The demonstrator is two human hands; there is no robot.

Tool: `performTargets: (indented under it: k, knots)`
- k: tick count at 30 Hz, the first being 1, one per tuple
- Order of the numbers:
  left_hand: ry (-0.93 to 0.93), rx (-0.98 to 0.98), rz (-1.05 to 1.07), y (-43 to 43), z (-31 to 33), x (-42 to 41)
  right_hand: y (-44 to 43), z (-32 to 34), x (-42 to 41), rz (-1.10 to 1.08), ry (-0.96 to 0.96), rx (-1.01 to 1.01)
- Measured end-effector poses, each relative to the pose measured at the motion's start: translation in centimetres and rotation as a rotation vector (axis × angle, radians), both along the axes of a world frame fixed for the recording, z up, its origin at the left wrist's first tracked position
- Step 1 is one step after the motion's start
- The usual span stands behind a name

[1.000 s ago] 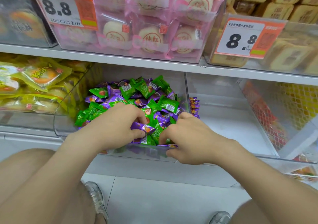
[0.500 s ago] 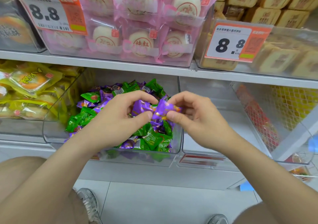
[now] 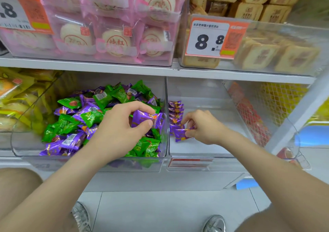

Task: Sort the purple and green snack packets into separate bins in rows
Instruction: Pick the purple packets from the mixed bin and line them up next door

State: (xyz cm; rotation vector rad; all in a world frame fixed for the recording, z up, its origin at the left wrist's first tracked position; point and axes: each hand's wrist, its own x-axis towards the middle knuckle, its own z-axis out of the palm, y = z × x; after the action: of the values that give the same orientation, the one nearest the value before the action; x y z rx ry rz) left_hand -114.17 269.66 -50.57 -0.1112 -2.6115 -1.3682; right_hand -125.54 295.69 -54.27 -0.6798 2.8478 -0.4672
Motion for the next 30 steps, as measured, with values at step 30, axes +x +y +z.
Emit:
performTargets:
  k: [30]
  knots:
    - [-0.012,-0.042,-0.024,0.5,-0.2,-0.2,-1.6,-1.3,-0.2,0.119,0.278,0.077]
